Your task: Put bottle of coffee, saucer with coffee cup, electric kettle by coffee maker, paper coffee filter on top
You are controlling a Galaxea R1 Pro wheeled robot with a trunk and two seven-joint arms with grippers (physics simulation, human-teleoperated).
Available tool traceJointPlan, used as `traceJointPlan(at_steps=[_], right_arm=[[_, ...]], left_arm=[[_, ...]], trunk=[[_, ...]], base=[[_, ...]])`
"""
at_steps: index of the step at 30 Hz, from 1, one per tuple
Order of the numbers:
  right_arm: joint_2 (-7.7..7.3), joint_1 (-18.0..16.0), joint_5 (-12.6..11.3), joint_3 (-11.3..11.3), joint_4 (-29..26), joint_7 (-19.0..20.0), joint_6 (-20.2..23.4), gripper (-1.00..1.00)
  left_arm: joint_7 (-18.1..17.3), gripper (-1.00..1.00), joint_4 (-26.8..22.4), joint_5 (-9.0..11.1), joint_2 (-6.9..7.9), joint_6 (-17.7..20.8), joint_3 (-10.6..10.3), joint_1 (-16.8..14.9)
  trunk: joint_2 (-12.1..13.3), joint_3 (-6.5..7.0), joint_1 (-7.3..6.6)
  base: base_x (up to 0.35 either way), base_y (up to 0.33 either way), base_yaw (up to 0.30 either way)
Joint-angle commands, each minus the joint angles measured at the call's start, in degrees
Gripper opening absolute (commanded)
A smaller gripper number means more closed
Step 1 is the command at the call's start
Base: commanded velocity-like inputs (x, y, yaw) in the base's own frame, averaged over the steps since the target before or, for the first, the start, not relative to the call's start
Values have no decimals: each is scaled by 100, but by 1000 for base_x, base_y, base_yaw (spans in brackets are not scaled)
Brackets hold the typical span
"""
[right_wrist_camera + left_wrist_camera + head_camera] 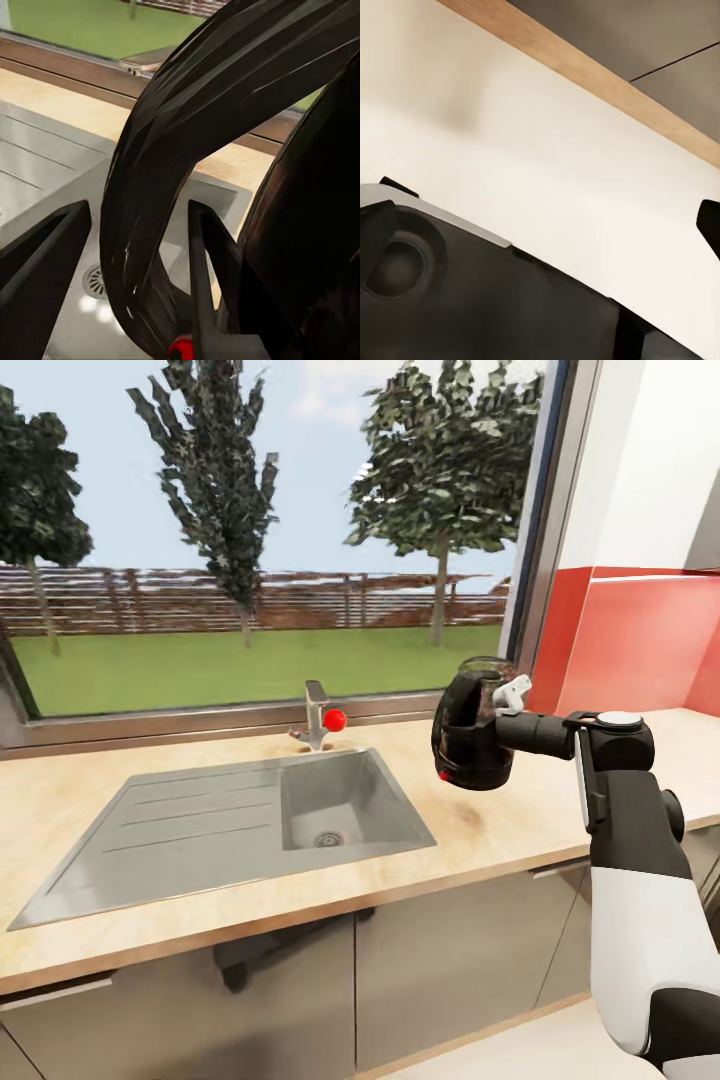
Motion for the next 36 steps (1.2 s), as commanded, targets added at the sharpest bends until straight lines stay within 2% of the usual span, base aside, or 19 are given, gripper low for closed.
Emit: traceJointPlan(at_steps=[1,8,18,26,36], right_arm=[[2,-7,21,-10,-6,59,30,-100],[-4,-7,21,-6,-6,59,30,-100],[-6,-7,21,-6,-6,59,30,-100],[-4,-7,21,-6,-6,59,30,-100],[-1,-7,21,-6,-1,59,30,-100]], left_arm=[[-19,100,-5,-34,0,-8,46,1],[-19,100,-5,-34,5,-11,54,1],[-19,100,-5,-34,6,-16,55,1],[-19,100,-5,-34,6,-16,55,1],[-18,100,-5,-34,6,-10,55,1]], trunk=[[-3,-5,0],[-3,-5,0],[-3,-5,0],[-3,-5,0],[-3,-5,0]], base=[[-14,0,11],[-5,0,43],[-3,0,246],[-220,0,135],[-27,0,248]])
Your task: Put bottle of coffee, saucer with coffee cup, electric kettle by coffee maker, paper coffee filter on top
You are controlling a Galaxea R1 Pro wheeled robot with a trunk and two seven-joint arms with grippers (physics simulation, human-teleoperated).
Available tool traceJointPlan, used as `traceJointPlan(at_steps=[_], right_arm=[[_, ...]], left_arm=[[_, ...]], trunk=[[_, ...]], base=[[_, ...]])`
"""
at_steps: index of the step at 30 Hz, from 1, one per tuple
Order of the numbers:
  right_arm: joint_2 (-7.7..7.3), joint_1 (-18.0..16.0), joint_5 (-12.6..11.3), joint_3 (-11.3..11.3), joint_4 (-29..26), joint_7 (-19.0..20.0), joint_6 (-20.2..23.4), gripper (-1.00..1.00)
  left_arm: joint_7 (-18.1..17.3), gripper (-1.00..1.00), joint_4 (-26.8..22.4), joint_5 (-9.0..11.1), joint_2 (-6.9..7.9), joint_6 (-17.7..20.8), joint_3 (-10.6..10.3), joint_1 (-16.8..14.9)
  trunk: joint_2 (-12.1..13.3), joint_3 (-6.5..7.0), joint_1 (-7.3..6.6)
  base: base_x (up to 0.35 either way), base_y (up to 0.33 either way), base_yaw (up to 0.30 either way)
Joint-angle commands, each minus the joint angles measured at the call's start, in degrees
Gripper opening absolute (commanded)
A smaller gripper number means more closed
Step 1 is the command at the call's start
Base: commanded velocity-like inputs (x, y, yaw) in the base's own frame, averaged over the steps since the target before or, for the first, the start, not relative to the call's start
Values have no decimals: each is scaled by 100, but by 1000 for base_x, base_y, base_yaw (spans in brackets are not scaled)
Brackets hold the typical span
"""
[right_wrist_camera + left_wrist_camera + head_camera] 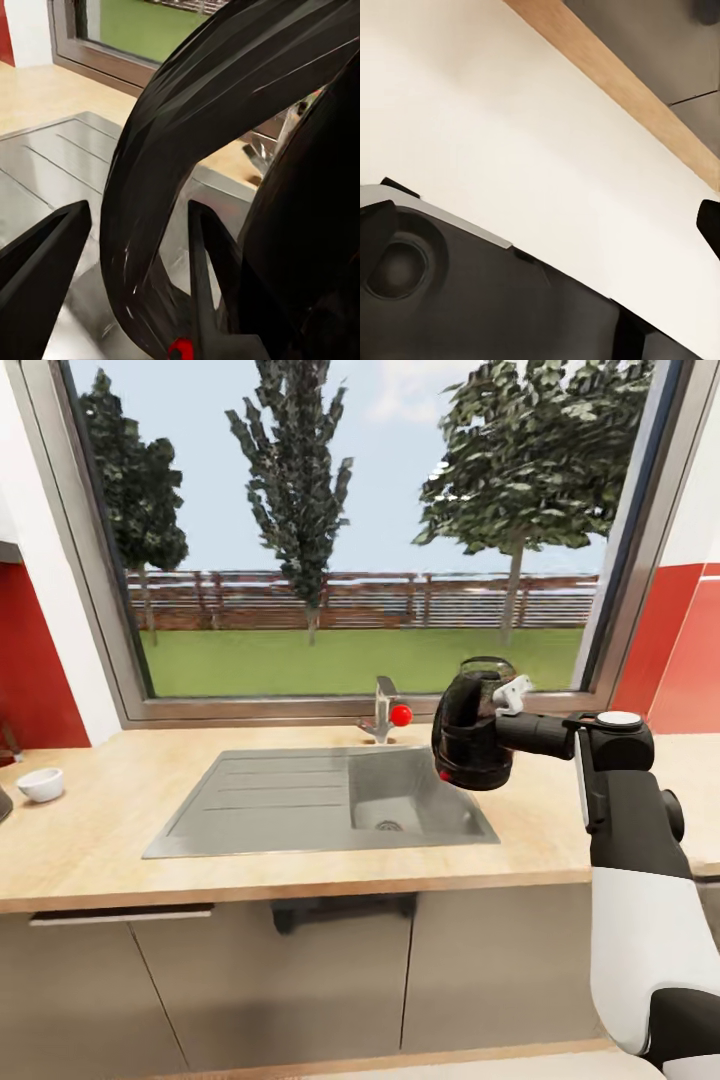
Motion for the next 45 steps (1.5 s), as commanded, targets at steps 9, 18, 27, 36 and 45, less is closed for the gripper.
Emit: traceJointPlan(at_steps=[9,18,27,36,45], right_arm=[[2,-6,16,-8,-8,60,35,-100],[3,-6,11,-2,-7,60,35,-100],[2,-6,9,0,-6,60,35,-100],[3,-6,9,1,-6,60,35,-100],[3,-6,9,1,-6,60,35,-100]], left_arm=[[-14,100,-3,-35,0,-7,46,0],[-12,100,-3,-35,0,-6,46,0],[-14,100,-3,-35,0,-6,46,0],[-18,100,-3,-35,0,-11,46,0],[-20,100,-3,-35,0,-15,46,0]], trunk=[[-3,-5,0],[-3,-5,0],[-3,-5,0],[-3,-5,0],[-3,-5,0]], base=[[-1,0,269],[0,0,269],[0,0,269],[0,0,269],[-79,0,239]])
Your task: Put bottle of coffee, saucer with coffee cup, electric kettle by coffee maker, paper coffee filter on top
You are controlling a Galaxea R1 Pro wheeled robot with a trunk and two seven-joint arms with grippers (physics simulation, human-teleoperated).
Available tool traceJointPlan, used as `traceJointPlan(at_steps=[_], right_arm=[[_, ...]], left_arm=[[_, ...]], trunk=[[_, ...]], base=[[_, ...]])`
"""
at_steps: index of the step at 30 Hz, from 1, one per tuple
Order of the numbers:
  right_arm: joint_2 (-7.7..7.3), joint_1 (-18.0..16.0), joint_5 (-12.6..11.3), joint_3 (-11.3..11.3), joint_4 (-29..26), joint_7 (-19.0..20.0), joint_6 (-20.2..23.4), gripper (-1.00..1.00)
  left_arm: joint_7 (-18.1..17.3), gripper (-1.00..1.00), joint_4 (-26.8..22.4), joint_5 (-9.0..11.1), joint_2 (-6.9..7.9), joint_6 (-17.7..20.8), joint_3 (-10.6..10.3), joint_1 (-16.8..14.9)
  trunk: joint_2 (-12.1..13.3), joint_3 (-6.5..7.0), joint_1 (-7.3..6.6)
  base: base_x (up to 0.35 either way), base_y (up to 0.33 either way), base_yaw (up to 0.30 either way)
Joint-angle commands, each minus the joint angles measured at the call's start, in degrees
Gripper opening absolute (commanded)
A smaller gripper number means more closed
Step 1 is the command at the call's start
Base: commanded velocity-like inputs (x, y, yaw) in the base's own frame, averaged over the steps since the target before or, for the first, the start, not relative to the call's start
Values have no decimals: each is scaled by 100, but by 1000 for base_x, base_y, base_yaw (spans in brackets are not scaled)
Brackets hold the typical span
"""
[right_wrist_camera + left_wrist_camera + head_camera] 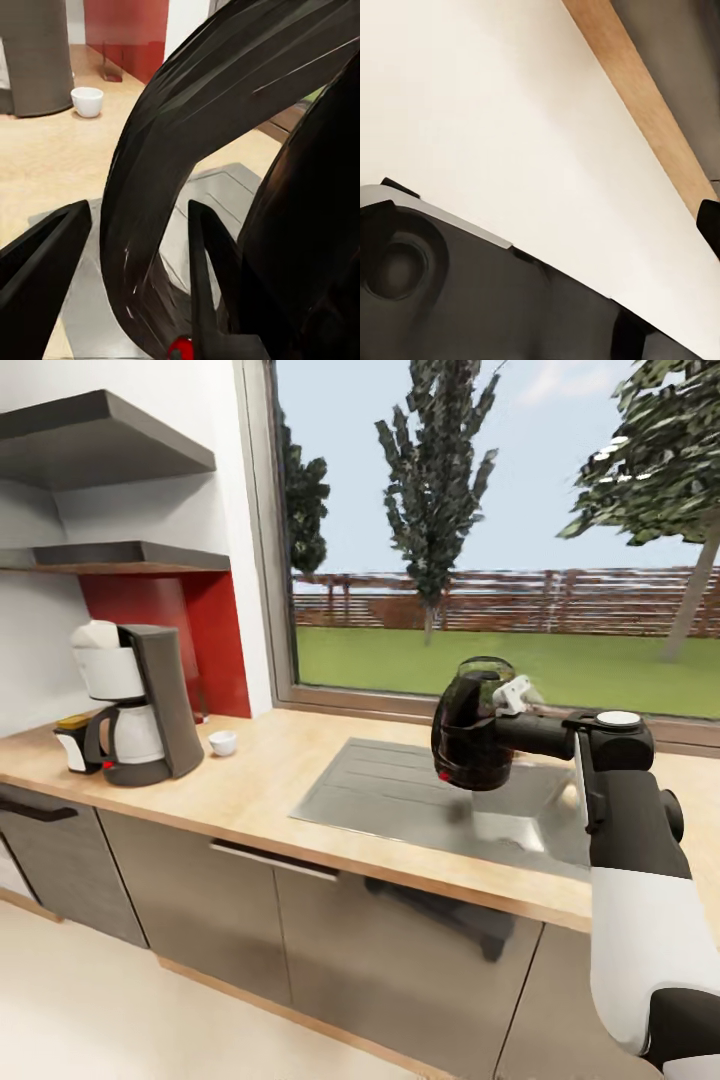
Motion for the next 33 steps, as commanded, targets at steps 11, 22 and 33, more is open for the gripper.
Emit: traceJointPlan(at_steps=[11,22,33], right_arm=[[1,-4,21,-8,0,62,30,-100],[1,2,19,-8,6,65,30,-100],[1,2,20,-8,9,303,29,-100]], left_arm=[[-20,100,-4,-35,0,-6,45,1],[-20,100,-4,-35,0,-9,45,1],[-20,100,-4,-35,0,0,45,1]], trunk=[[-4,-5,-3],[-4,-5,-3],[-4,-5,-3]], base=[[-130,0,204],[-3,0,269],[0,0,76]])
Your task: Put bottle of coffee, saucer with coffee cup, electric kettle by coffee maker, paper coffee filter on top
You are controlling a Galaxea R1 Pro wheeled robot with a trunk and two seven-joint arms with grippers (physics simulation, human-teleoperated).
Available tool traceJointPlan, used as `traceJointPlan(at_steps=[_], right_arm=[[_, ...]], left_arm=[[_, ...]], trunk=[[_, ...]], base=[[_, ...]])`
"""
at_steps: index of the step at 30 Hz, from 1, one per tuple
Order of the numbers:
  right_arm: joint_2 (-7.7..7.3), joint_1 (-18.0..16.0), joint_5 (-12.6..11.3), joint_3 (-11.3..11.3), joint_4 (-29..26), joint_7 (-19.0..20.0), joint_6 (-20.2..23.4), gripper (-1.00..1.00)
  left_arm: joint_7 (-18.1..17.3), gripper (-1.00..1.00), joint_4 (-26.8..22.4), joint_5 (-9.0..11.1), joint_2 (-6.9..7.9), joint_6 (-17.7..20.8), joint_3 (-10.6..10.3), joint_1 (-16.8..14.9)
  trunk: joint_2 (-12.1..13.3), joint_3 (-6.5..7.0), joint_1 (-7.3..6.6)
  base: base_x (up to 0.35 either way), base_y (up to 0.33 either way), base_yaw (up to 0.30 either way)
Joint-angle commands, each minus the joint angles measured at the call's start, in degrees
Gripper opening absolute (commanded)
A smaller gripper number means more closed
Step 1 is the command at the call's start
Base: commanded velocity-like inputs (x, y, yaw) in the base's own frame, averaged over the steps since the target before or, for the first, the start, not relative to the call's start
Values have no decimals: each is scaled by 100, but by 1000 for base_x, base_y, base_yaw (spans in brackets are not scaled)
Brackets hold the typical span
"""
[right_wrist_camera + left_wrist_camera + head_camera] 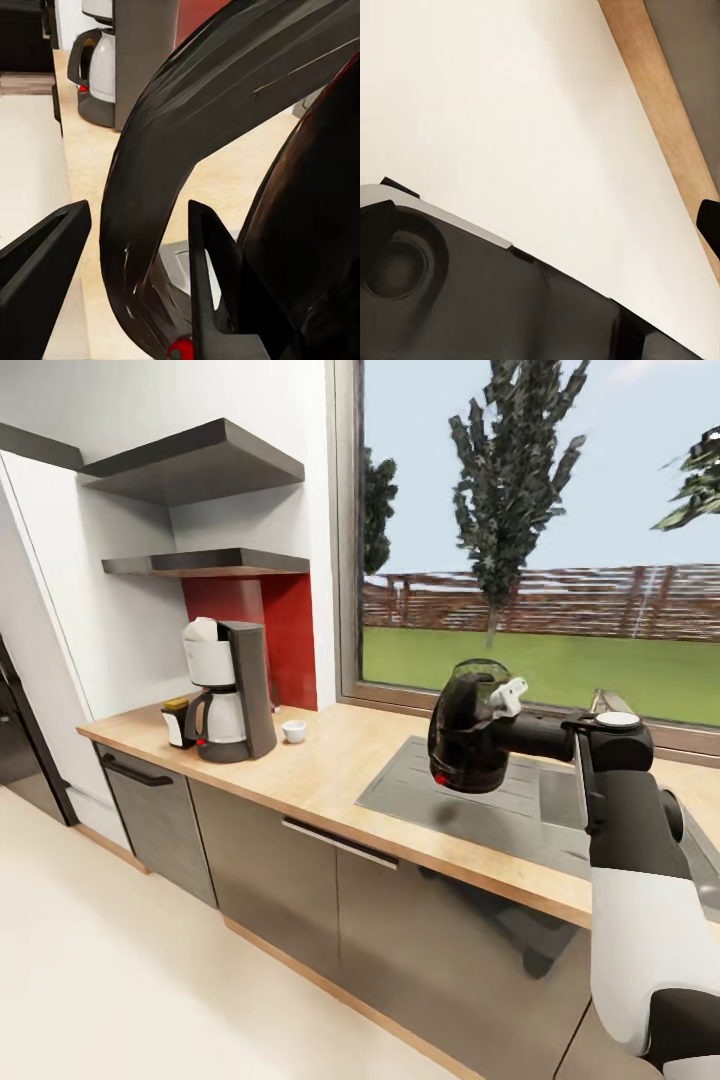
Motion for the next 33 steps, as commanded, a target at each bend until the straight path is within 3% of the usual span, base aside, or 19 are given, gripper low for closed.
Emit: traceJointPlan(at_steps=[1,10,33], right_arm=[[2,-7,24,-8,-7,63,31,-100],[2,-7,24,-8,-7,70,32,-100],[2,-7,24,-8,-7,70,32,-100]], left_arm=[[-19,100,-5,-34,0,-9,45,1],[-19,100,-5,-34,0,-14,45,1],[-19,100,-5,-34,0,-18,45,1]], trunk=[[-3,-5,0],[-3,-5,0],[-3,-5,0]], base=[[0,0,3],[0,0,77],[0,0,260]])
